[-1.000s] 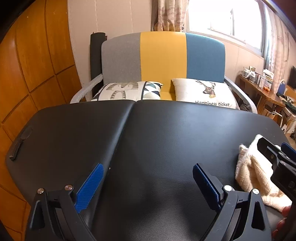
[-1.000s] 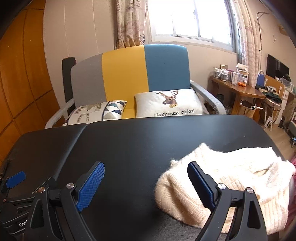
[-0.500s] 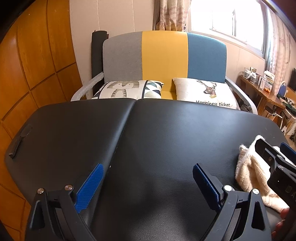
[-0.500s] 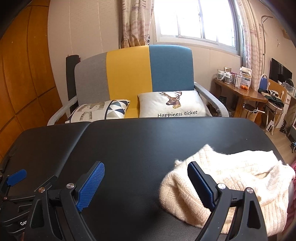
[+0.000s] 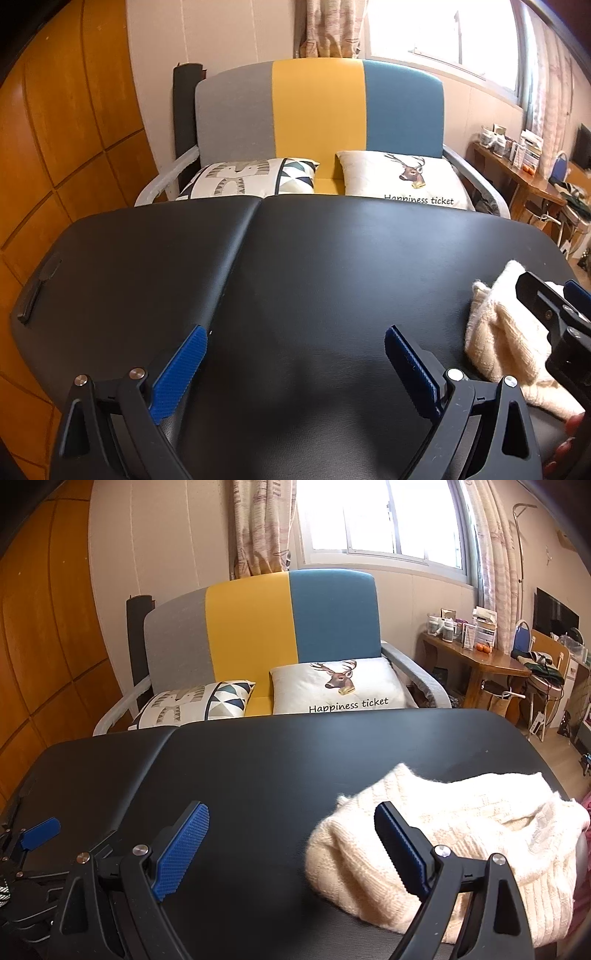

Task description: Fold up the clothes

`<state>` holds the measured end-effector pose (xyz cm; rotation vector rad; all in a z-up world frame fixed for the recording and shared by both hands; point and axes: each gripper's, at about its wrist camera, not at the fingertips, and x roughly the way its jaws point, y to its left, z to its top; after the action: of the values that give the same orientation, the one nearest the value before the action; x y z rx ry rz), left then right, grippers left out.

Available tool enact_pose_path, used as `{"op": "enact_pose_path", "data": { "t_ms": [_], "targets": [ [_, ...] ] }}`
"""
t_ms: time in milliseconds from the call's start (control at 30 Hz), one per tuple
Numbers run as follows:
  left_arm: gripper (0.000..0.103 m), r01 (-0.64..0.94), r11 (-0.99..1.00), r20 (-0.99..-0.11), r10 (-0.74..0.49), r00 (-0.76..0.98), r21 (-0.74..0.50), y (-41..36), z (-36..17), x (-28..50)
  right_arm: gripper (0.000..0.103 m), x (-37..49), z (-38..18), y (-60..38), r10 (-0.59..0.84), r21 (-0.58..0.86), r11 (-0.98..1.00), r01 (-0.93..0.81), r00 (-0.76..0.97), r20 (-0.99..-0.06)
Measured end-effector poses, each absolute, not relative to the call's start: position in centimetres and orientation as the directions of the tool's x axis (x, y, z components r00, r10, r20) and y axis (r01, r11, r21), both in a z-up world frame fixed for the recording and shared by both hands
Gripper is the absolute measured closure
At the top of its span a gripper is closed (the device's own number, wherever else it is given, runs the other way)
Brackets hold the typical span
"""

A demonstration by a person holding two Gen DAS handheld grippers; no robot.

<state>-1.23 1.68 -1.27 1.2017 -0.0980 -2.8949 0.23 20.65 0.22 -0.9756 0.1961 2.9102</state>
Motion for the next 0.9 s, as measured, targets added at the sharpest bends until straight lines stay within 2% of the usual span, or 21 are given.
{"op": "enact_pose_path", "data": {
  "t_ms": [700, 900],
  "targets": [
    [0.005, -0.114, -0.99, -0.704, 0.019, -0.71, 0.088, 7.0, -0.5, -2.0, 0.01, 2.0, 1.2, 24.8, 0.075, 0.106, -0.98, -0.171, -0.797, -0.599],
    [0.005, -0.19, -0.977, -0.696, 0.073, -0.714, 0.092, 10.1, -0.1, -1.8, 0.01, 4.1, 1.6, 29.2, 0.126, 0.147, -0.954, -0.262, -0.794, -0.595]
  ]
}}
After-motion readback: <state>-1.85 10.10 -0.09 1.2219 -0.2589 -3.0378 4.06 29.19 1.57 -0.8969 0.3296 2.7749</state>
